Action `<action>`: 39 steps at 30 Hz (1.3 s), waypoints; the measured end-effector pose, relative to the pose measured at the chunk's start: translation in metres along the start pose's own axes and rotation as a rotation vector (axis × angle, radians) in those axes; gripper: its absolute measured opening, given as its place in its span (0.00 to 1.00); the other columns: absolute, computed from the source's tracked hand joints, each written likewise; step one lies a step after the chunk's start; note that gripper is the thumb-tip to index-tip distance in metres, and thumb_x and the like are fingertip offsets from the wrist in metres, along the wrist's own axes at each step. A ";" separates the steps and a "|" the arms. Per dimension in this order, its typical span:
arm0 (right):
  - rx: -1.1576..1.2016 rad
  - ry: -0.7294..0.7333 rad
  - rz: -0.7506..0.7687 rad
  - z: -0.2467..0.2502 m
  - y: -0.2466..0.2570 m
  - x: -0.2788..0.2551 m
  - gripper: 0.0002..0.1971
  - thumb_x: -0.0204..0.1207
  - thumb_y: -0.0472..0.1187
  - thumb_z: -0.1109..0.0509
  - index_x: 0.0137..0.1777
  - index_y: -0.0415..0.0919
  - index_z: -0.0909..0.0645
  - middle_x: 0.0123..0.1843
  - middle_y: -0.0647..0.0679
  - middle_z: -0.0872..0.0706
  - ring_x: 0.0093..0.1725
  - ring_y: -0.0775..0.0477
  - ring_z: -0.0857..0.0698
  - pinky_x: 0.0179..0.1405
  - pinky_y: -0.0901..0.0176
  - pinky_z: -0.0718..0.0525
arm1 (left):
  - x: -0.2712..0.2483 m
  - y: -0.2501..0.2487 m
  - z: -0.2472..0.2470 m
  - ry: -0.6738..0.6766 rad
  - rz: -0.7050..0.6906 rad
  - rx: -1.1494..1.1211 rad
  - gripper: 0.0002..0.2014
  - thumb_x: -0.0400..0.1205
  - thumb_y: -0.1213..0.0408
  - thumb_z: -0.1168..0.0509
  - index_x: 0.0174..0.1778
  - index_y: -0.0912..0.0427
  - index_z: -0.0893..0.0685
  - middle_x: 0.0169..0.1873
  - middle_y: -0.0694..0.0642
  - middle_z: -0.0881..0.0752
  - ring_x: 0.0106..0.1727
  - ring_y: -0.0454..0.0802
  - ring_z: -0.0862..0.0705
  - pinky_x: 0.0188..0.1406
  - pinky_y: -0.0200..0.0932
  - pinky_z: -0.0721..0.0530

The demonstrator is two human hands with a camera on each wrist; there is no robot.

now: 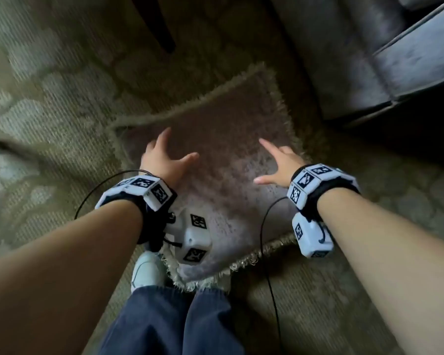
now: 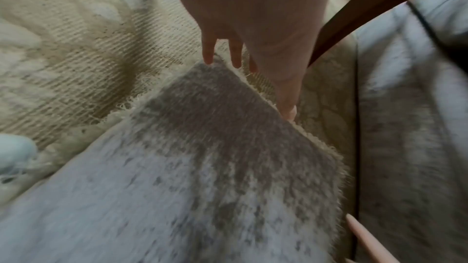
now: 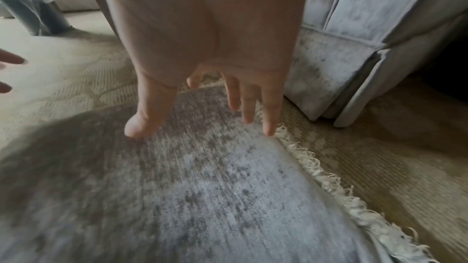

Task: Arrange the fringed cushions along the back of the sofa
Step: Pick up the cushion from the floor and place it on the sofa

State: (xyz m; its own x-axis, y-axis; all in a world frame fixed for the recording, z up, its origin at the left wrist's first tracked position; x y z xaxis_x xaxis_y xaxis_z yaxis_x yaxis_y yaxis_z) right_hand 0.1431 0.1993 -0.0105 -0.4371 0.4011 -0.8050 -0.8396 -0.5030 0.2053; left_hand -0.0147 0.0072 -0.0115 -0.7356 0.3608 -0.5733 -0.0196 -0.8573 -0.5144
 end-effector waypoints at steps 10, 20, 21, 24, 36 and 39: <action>-0.085 -0.097 -0.081 -0.022 -0.013 0.072 0.51 0.66 0.53 0.23 0.80 0.65 0.56 0.84 0.39 0.58 0.82 0.30 0.50 0.75 0.35 0.37 | 0.026 0.097 -0.037 -0.018 0.218 -0.116 0.57 0.57 0.38 0.22 0.79 0.37 0.48 0.75 0.60 0.32 0.73 0.60 0.29 0.73 0.50 0.29; -0.032 -0.037 -0.141 -0.019 -0.060 0.101 0.69 0.42 0.75 0.25 0.69 0.74 0.79 0.83 0.40 0.68 0.82 0.32 0.64 0.78 0.27 0.51 | 0.026 0.122 -0.063 0.016 0.415 -0.387 0.67 0.59 0.48 0.19 0.79 0.41 0.66 0.78 0.57 0.34 0.74 0.58 0.30 0.74 0.52 0.31; -0.021 -0.027 -0.138 -0.021 -0.064 0.104 0.71 0.36 0.78 0.27 0.66 0.76 0.82 0.83 0.40 0.68 0.82 0.32 0.64 0.78 0.27 0.53 | 0.024 0.123 -0.064 0.007 0.427 -0.398 0.66 0.60 0.49 0.20 0.79 0.42 0.66 0.78 0.56 0.34 0.74 0.58 0.30 0.74 0.50 0.31; 0.122 0.014 -0.078 -0.028 -0.072 0.115 0.74 0.28 0.79 0.26 0.63 0.79 0.83 0.85 0.42 0.59 0.83 0.33 0.53 0.78 0.29 0.48 | 0.021 0.122 -0.065 0.010 0.442 -0.414 0.64 0.63 0.49 0.21 0.79 0.44 0.68 0.79 0.57 0.36 0.75 0.58 0.31 0.72 0.47 0.33; 0.110 -0.054 0.014 -0.017 -0.038 0.099 0.67 0.48 0.63 0.18 0.66 0.82 0.76 0.84 0.34 0.59 0.79 0.28 0.40 0.77 0.38 0.39 | 0.019 0.108 -0.064 0.093 0.155 -0.316 0.65 0.55 0.46 0.20 0.76 0.29 0.63 0.74 0.55 0.28 0.71 0.55 0.25 0.72 0.47 0.29; 0.098 -0.076 0.055 -0.018 -0.031 0.099 0.64 0.54 0.57 0.17 0.73 0.76 0.68 0.83 0.32 0.57 0.79 0.27 0.40 0.76 0.40 0.38 | 0.022 0.106 -0.066 0.080 0.148 -0.269 0.65 0.50 0.40 0.22 0.74 0.24 0.63 0.73 0.60 0.27 0.71 0.60 0.25 0.73 0.54 0.29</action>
State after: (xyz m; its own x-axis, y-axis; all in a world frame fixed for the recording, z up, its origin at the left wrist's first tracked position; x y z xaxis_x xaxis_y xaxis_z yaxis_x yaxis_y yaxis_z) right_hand 0.1316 0.2412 -0.1064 -0.5032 0.4334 -0.7476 -0.8395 -0.4503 0.3041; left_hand 0.0120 -0.0517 -0.1212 -0.6614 0.2758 -0.6975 0.2718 -0.7787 -0.5655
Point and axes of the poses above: each hand's wrist, its own x-axis towards the middle knuckle, its own z-axis out of the back of the hand, y = z × x, the point moved 2 cm from there along x, towards the middle knuckle
